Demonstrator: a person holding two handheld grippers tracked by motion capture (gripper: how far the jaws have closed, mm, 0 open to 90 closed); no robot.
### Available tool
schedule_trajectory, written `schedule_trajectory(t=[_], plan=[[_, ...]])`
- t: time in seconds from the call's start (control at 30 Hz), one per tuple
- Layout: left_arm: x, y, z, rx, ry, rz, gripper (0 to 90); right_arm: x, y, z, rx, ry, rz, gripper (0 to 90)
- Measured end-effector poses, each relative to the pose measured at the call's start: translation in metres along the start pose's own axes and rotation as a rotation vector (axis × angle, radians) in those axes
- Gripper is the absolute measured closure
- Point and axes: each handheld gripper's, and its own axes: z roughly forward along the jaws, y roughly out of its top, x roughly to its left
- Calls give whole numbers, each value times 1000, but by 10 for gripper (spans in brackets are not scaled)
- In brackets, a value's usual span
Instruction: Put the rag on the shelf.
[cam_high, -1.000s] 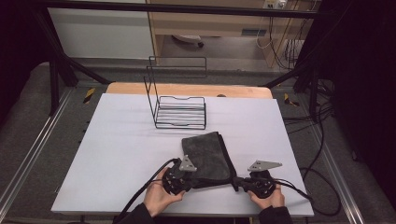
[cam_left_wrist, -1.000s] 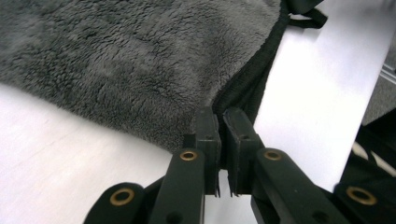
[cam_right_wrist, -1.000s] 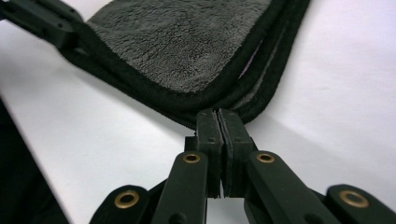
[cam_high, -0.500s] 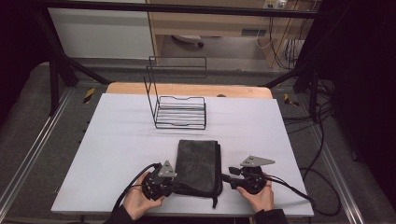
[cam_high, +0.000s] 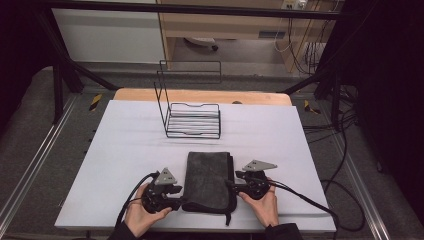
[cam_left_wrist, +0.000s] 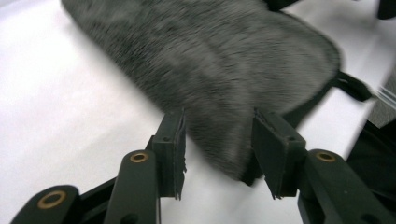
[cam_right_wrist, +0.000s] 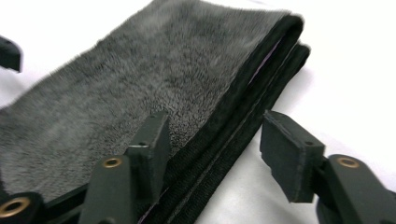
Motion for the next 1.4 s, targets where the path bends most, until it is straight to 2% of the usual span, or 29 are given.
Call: schedule_trajectory(t=[0.13, 0.2, 0.27, 0.37, 0.47, 0.53, 0.7, 0.83, 0.97, 1.1, 1.13, 1.2, 1.27, 1.33, 1.37, 1.4], plan=[[3, -2, 14, 11, -29, -45, 627, 0, -1, 2, 25, 15, 14, 549], [1, -3, 18, 11, -33, -52, 631, 0, -1, 3, 33, 21, 28, 565], [-1, -4, 19, 14, -25, -48, 644, 0, -2, 5, 46, 37, 57, 617], [-3, -4, 20, 22, -26, -61, 664, -1, -2, 5, 50, 45, 56, 647], [-4, -4, 20, 30, -29, -67, 791, -1, -1, 6, 50, 56, 57, 712], [-5, -3, 19, 34, -21, -64, 835, -1, -1, 7, 47, 61, 57, 744], [-3, -3, 13, 35, -21, -59, 860, 1, 2, 7, 48, 65, 45, 771], [1, -9, -1, 25, -11, -60, 860, 7, 4, 11, 37, 93, 38, 770], [4, -12, -2, 13, -7, -51, 853, 10, 4, 14, 33, 96, 32, 751], [8, -12, -1, 12, -8, -26, 765, 9, 6, 7, -25, 61, 6, 608], [11, -11, -4, -13, 8, -14, 713, 8, 6, 5, -33, 61, 6, 571], [12, -10, -5, -16, 14, -11, 633, 5, 8, 1, -51, 57, -2, 489], [17, -9, -7, -36, 22, 10, 522, 1, 8, -2, -57, 48, -11, 423], [21, -6, -8, -50, 24, 11, 430, -3, 8, -5, -64, 46, -10, 370], [24, -5, -10, -56, 23, 6, 430, -3, 8, -5, -64, 46, -10, 370], [27, -4, -10, -64, 18, -7, 369, -8, 7, -9, -68, 45, 7, 316]])
